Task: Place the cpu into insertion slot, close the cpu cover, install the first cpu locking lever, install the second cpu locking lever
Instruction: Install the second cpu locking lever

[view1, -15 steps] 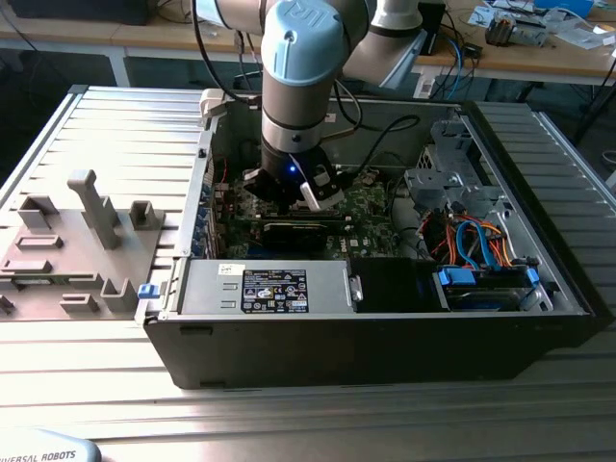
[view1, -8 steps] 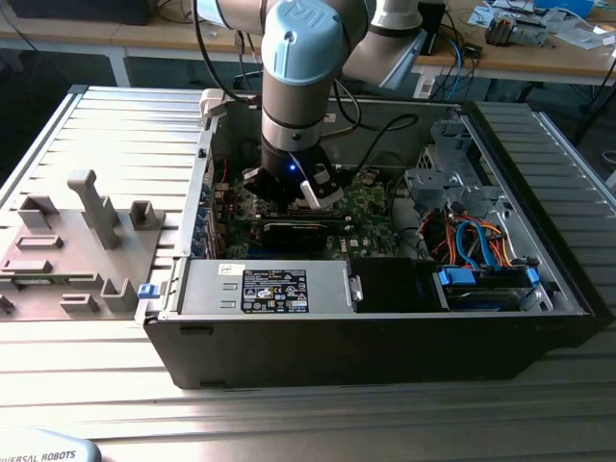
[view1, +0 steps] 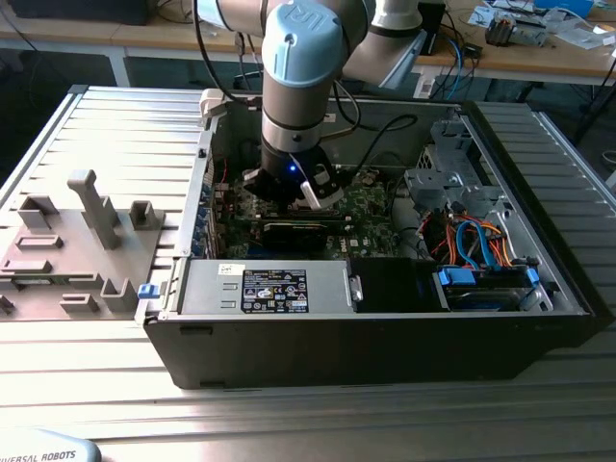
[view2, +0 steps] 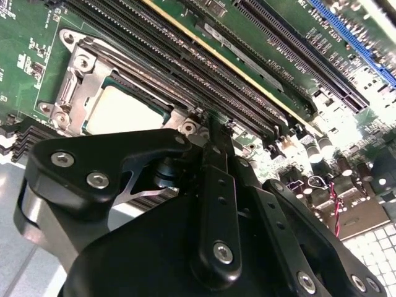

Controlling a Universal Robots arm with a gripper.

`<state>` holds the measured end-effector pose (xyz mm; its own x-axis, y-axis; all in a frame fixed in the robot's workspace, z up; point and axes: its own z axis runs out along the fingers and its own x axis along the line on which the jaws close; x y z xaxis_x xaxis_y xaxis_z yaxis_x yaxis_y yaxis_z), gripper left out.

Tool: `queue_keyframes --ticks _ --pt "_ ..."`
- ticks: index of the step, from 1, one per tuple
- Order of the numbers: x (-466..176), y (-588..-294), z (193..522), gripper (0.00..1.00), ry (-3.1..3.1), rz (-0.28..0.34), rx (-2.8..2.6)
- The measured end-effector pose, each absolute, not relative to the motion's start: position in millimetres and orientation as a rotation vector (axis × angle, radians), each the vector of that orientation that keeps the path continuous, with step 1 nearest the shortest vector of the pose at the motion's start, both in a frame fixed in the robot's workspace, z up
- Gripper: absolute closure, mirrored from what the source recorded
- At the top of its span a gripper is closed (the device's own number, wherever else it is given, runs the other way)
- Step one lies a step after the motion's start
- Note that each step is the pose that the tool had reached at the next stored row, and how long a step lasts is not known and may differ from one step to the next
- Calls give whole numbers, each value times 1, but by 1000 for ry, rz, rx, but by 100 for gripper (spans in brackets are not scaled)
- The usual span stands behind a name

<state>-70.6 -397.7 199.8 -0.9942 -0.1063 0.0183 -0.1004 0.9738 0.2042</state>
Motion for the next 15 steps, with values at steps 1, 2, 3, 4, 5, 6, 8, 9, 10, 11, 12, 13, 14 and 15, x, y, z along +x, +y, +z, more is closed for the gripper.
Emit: queue_keyframes --ticks 1,2,3,4,5,6,8,9,10,11,12,13,14,15 --pt "-71 -398 200 89 -3092 -319 163" --pt "-71 -398 200 89 -3092 -318 163" --pt "-71 -398 200 89 -3092 -316 163" --pt "-70 -398 201 89 -3092 -313 163" --pt "-70 -398 203 89 -3092 -310 163" --pt "-70 -397 205 89 -3093 -307 163" --pt "-67 -395 207 89 -3093 -298 163" --pt "-65 -393 207 89 -3093 -294 163" --pt "-62 -391 207 89 -3093 -288 162" --pt "-60 -390 207 89 -3093 -282 162" --pt "-57 -388 207 89 -3092 -276 162" --pt "-54 -386 207 89 -3091 -270 162" --pt "-52 -385 207 89 -3090 -265 161" --pt "-49 -383 207 89 -3089 -260 161"
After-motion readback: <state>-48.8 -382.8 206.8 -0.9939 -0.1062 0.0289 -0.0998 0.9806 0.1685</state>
